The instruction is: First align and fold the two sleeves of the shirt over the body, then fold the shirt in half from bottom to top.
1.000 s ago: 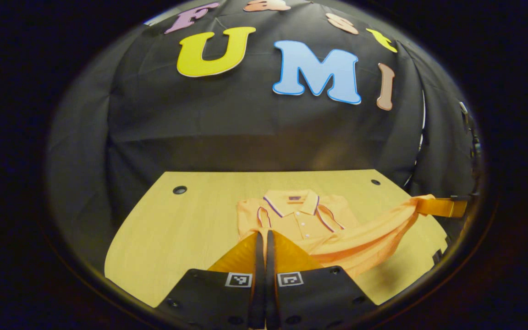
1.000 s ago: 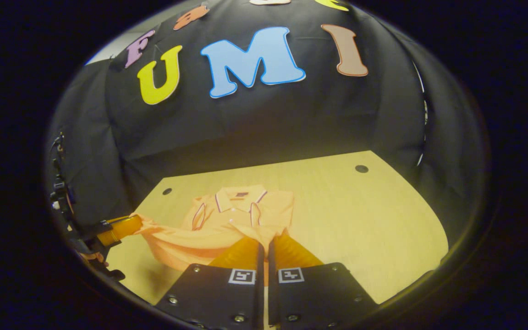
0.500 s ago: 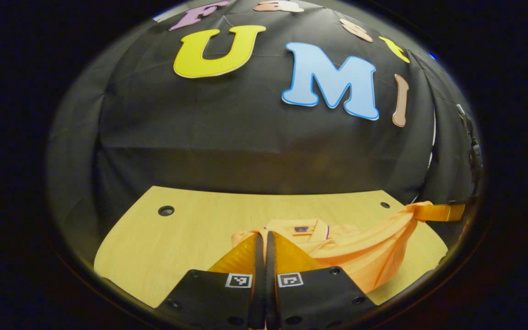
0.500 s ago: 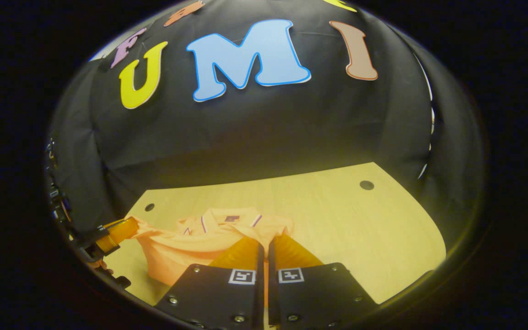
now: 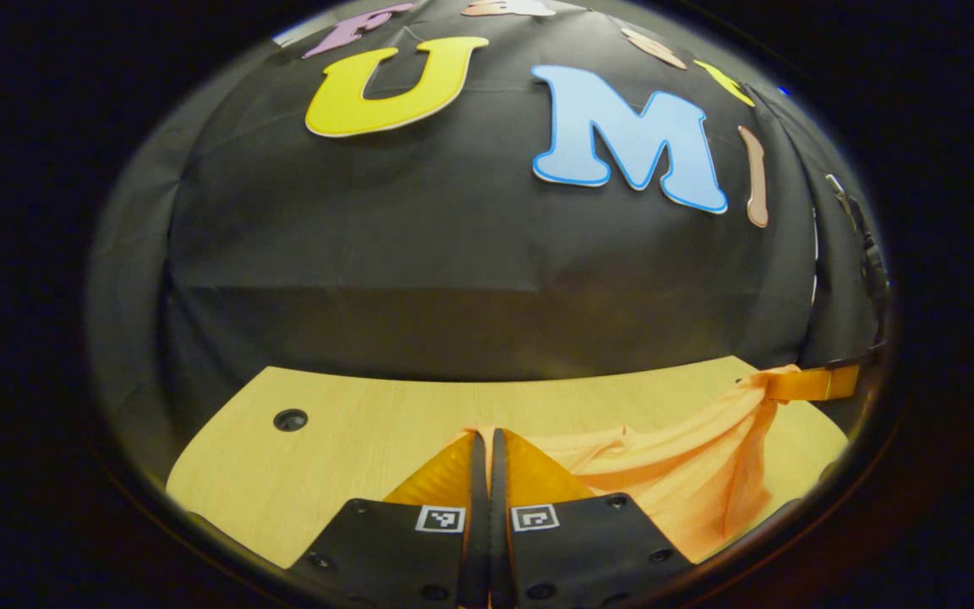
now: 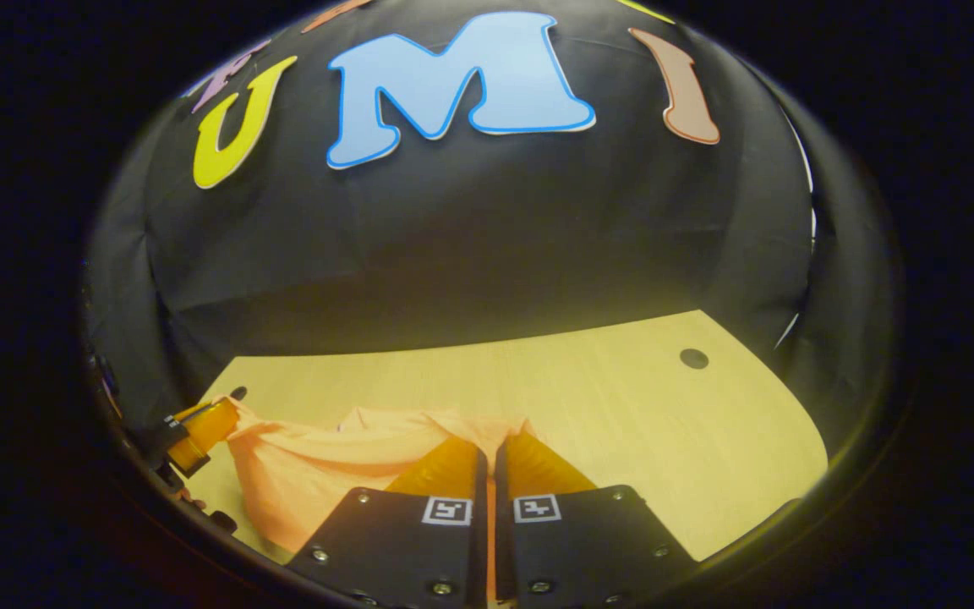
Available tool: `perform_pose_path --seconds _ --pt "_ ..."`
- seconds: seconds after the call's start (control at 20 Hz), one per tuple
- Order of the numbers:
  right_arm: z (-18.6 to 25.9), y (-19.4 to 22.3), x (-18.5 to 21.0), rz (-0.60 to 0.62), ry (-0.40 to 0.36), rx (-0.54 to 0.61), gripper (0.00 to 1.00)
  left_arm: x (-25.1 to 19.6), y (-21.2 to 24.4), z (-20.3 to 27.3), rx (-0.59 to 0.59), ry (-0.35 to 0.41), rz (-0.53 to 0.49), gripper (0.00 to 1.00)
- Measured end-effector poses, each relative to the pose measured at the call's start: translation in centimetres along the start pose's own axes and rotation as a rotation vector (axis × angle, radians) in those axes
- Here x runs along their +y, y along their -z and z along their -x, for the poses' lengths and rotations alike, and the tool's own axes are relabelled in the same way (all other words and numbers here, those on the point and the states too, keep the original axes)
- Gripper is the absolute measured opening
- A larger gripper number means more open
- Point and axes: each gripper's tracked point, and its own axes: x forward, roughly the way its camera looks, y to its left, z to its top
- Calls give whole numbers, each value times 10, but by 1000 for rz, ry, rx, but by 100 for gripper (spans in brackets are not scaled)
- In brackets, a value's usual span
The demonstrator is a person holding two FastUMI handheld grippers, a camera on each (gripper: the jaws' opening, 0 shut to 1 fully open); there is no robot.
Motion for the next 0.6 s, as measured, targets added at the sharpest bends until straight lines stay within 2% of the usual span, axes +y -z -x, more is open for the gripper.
perform_pose_path --seconds 0.3,0.6 --pt "-33 28 -6 19 52 77 4 2 36 -31 62 -6 -40 6" --pt "-42 49 -9 46 76 143 5 4 54 -40 99 0 -52 11"
